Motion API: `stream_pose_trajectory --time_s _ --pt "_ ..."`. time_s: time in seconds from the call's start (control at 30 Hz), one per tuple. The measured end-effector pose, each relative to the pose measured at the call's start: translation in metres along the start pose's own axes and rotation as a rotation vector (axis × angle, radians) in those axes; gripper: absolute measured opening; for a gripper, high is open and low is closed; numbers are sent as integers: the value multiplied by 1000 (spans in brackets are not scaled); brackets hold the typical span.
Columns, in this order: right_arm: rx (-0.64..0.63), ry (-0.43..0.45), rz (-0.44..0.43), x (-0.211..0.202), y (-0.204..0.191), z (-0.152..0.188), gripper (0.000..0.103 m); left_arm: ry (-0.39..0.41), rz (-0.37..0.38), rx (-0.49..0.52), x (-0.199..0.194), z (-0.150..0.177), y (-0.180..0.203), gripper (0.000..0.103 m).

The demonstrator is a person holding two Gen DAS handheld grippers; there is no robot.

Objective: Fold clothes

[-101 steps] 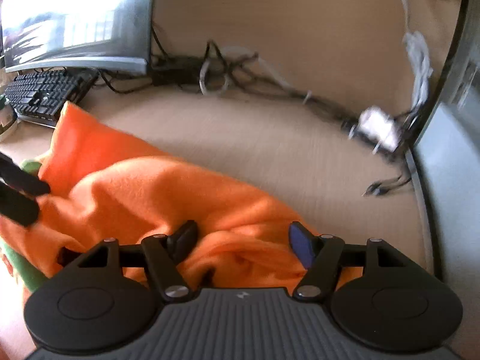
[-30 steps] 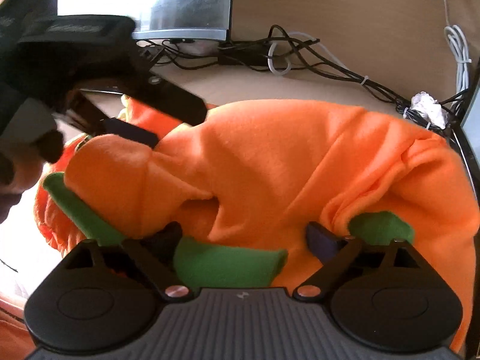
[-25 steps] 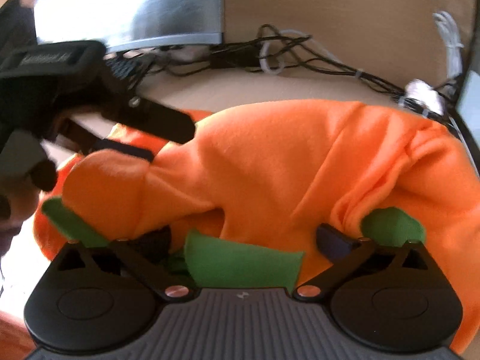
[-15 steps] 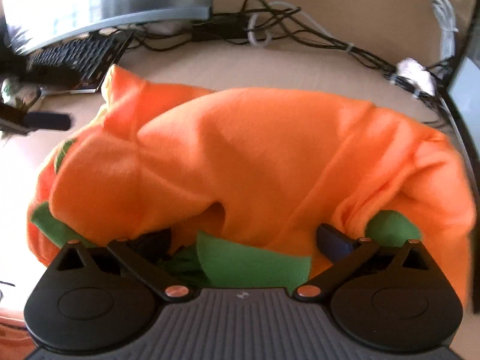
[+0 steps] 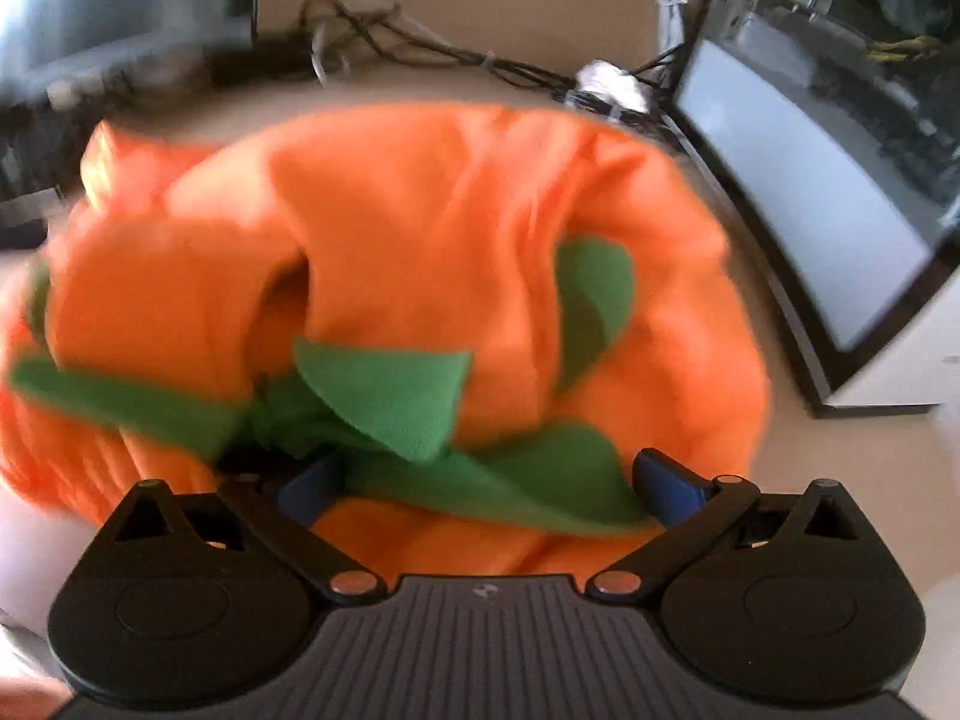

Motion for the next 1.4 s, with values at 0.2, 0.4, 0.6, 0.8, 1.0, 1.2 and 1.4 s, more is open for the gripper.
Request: stream_pose_trajectory --time_s 0.2,0.4,0.6,0.8,1.0,1.2,1.4 --pt "14 163 50 -42 5 -5 103 -7 144 134 8 8 39 97" --pt "63 117 210 6 22 -22 103 -180 -32 -45 64 15 -2 97" --pt "89 153 218 -5 29 -14 103 -49 -100 -50 18 6 2 97" --pt "-88 393 -50 -65 -25 -17 102 148 -263 -153 -64 -10 -27 96" --pt "-443 327 -292 -62 -125 2 93 196 -351 -265 -105 -7 -55 87" --pt "-473 223 -255 -37 -146 3 93 107 -332 -284 -94 5 -63 86" --pt "-100 41 -492 -12 -104 -10 65 13 -283 -285 -57 9 -64 86"
Point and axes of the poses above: each gripper's, at about its wrist camera, not at the fingertips, and x roughly the way its jaws point, y to its right, z to its underside, the point moved 4 cm from there along x, roughly the way its jaws point, and after that the axes turned 14 degrees about -y, right-handed, at the moved point
